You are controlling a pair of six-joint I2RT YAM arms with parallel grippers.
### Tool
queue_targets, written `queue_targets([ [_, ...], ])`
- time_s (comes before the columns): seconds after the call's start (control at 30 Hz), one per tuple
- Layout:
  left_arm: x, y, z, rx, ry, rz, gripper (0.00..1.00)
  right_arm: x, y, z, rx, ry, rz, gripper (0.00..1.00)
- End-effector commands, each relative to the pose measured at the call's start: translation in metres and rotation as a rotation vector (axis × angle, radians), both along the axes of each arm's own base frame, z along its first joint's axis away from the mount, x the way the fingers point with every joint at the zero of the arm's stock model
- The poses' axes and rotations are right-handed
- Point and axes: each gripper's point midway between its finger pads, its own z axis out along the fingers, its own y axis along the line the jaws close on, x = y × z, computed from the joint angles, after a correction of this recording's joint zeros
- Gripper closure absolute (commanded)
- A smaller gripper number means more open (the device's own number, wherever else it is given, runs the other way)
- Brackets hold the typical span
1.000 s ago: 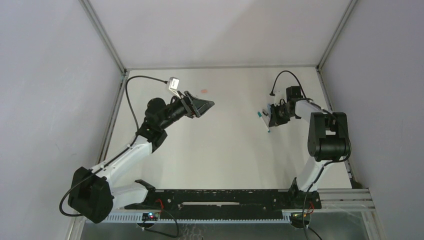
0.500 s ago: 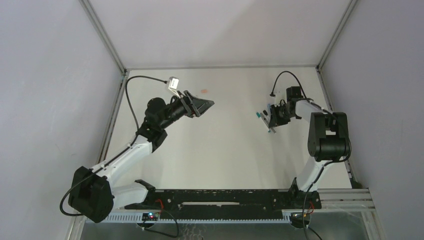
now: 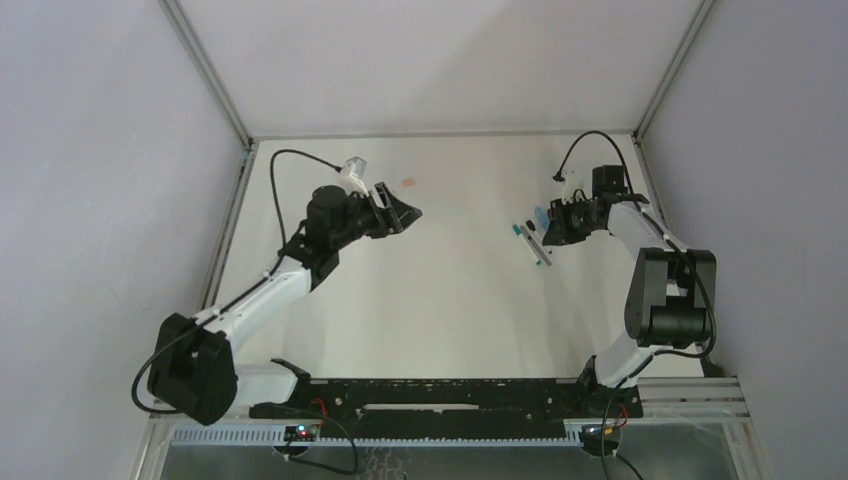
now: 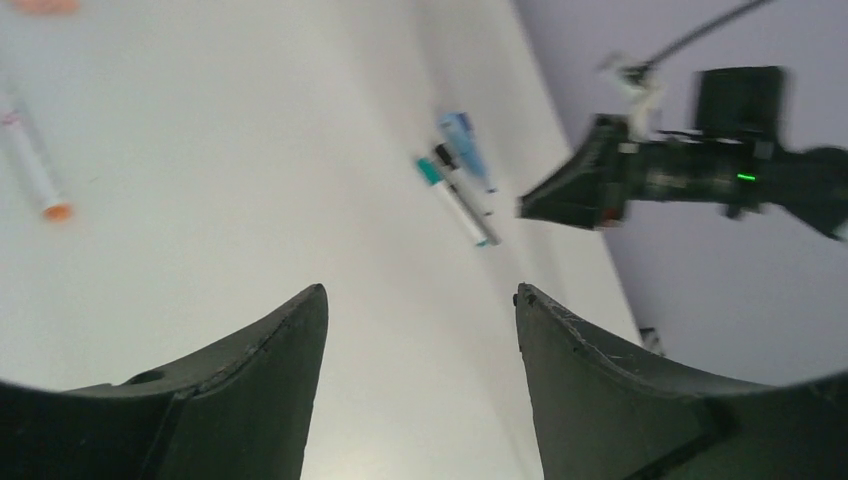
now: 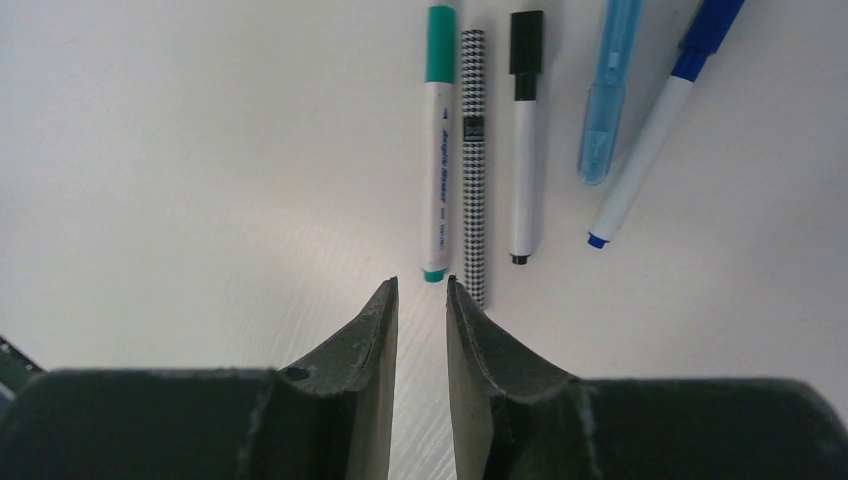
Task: Insert the pens into the pen caps
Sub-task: Move the pen to the center of the board.
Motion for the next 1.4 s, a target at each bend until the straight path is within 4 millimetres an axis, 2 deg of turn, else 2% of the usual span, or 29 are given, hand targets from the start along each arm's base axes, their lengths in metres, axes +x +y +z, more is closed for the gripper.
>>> queue_targets([
  [0.0,0.028,0.028,-0.026,0.184,0.099,0.142,0.28,0.001,0.006,0.04,0.07,-0.1,0.059,0.7],
  [0.17,0.057,0.059,-0.073,0.385,0.27,0.29,0.33,-0.003,0.01,0.053,0.114,-0.123,0.079,0.7],
  [0.23,0.07,0.067,-0.087,0.463,0.325,0.315,0.38,-0.004,0.011,0.056,0.122,-0.13,0.084,0.7],
  [0.33,0.088,0.073,-0.115,0.566,0.426,0.315,0.46,-0.006,0.012,0.059,0.135,-0.136,0.086,0.7],
  [0.47,0.111,0.072,-0.135,0.646,0.504,0.283,0.53,-0.006,0.012,0.061,0.146,-0.141,0.087,0.7],
  [0.53,0.125,0.068,-0.138,0.656,0.511,0.265,0.55,-0.007,0.012,0.062,0.149,-0.141,0.087,0.7],
  [0.6,0.131,0.067,-0.148,0.677,0.531,0.254,0.55,-0.007,0.012,0.062,0.153,-0.14,0.086,0.7],
  [0.77,0.146,0.067,-0.158,0.718,0.541,0.254,0.56,-0.006,0.011,0.061,0.163,-0.137,0.085,0.7],
  [1.0,0.153,0.058,-0.178,0.713,0.593,0.212,0.62,-0.007,0.014,0.061,0.179,-0.135,0.093,0.7],
  [1.37,0.153,0.06,-0.197,0.741,0.647,0.218,0.7,-0.007,0.017,0.062,0.2,-0.135,0.101,0.7],
])
